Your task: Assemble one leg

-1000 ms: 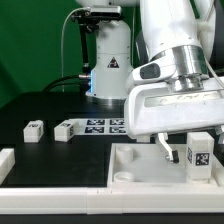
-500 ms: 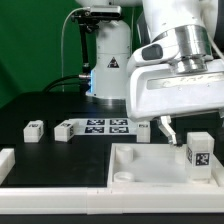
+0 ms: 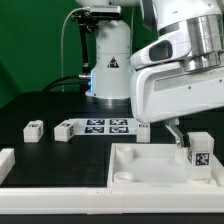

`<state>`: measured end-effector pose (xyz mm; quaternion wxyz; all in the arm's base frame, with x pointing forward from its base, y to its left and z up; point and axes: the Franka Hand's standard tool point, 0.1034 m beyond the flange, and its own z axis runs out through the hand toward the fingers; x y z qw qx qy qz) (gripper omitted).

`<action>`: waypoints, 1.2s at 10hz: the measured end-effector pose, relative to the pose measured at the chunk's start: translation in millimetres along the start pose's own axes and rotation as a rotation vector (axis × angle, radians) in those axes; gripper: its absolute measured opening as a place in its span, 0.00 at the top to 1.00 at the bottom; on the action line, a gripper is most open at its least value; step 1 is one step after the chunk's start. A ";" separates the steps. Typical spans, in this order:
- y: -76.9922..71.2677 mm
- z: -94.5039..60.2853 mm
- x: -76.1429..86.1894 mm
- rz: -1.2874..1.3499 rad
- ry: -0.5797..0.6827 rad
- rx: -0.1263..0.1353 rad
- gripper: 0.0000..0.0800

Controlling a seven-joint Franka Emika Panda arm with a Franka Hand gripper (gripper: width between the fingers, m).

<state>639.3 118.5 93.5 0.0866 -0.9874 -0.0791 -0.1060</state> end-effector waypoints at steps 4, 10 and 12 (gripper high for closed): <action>14.2 5.5 -15.8 0.142 -0.119 -0.006 0.19; 15.2 5.8 -27.2 0.148 -0.168 0.002 0.19; 15.3 6.3 -27.7 0.149 -0.169 0.002 0.19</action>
Offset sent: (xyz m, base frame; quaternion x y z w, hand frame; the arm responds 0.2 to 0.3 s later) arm -0.0342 -0.0240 -0.0106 -0.0343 0.0275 0.0927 0.9947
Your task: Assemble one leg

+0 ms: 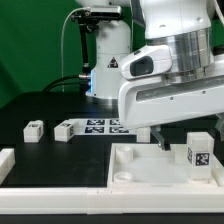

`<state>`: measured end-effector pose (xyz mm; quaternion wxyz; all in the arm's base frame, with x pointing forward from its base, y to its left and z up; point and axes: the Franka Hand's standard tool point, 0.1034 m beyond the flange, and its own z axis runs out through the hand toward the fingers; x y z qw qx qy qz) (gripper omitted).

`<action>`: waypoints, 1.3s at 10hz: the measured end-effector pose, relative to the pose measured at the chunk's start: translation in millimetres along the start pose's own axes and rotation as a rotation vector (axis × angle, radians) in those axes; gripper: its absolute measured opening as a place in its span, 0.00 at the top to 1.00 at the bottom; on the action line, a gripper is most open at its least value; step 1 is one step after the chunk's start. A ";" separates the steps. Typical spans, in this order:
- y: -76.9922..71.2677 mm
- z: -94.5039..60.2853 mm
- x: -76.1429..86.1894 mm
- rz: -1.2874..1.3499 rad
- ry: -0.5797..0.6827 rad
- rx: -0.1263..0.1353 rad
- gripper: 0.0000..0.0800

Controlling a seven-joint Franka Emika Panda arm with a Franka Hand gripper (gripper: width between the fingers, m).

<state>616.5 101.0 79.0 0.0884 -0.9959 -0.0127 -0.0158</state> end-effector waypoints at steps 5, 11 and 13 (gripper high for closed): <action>0.0 0.0 0.0 0.000 0.000 0.000 0.64; -7.9 -1.4 -6.2 0.429 0.043 0.009 0.64; -14.3 1.4 -8.3 0.787 0.037 0.021 0.63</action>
Offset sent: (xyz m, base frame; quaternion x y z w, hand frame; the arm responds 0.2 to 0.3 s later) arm 0.0000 0.0000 0.0000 0.0000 0.0000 0.0000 1.0000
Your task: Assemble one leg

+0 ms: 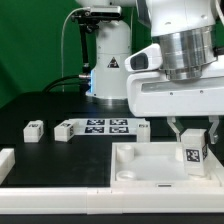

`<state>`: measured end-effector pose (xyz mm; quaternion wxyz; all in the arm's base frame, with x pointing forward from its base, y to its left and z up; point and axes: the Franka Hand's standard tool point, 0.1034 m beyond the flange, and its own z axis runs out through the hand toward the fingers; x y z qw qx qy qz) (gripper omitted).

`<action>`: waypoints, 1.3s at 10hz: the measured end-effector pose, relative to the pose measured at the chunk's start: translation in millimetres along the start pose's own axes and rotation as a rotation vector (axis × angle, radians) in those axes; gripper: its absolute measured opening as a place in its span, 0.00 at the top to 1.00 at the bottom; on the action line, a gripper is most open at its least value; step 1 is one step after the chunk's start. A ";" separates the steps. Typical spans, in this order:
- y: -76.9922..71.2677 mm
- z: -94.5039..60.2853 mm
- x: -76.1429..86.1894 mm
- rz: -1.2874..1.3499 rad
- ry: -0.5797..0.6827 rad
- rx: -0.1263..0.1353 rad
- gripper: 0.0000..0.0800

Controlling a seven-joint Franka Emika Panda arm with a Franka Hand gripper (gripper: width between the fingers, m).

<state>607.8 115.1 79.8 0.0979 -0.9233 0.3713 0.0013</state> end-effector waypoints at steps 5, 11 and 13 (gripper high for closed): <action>-7.9 5.4 -7.8 0.416 -0.013 0.016 0.57; -9.4 7.1 -11.2 -0.173 -0.017 0.004 0.19; -14.0 6.8 -8.4 -0.485 -0.027 -0.031 0.19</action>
Offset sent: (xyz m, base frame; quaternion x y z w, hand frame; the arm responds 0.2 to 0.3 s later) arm 0.0004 -0.0005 0.0009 0.0127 0.0087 0.1633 0.9865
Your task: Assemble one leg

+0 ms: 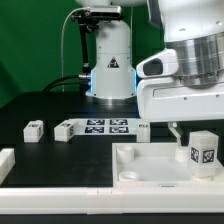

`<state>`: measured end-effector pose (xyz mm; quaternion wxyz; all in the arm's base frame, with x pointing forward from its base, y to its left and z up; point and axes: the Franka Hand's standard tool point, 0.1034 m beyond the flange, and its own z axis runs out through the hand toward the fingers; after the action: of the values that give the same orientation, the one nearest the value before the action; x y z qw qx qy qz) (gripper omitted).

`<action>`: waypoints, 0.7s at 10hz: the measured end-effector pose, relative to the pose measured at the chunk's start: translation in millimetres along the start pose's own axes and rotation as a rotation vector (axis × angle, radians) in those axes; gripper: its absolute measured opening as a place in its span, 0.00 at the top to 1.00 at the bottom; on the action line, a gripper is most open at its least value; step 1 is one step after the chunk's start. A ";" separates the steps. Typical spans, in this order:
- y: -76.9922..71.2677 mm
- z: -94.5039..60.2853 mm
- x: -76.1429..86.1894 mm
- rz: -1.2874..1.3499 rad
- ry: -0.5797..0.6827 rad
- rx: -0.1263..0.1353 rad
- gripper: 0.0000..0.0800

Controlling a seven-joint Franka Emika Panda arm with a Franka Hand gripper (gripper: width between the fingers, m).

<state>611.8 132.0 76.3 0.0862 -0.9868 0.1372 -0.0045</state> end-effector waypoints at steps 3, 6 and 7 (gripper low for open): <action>10.9 2.9 6.5 -0.384 0.015 -0.015 0.19; 19.0 3.3 10.8 -0.527 0.036 -0.019 0.19; 19.3 3.5 10.8 -0.525 0.035 -0.019 0.22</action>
Offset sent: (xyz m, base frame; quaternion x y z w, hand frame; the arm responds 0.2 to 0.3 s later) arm 0.0004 -0.0111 0.0012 0.0190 0.0405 -0.2857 0.9573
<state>617.1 111.4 69.4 0.0706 -0.9891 -0.1221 -0.0427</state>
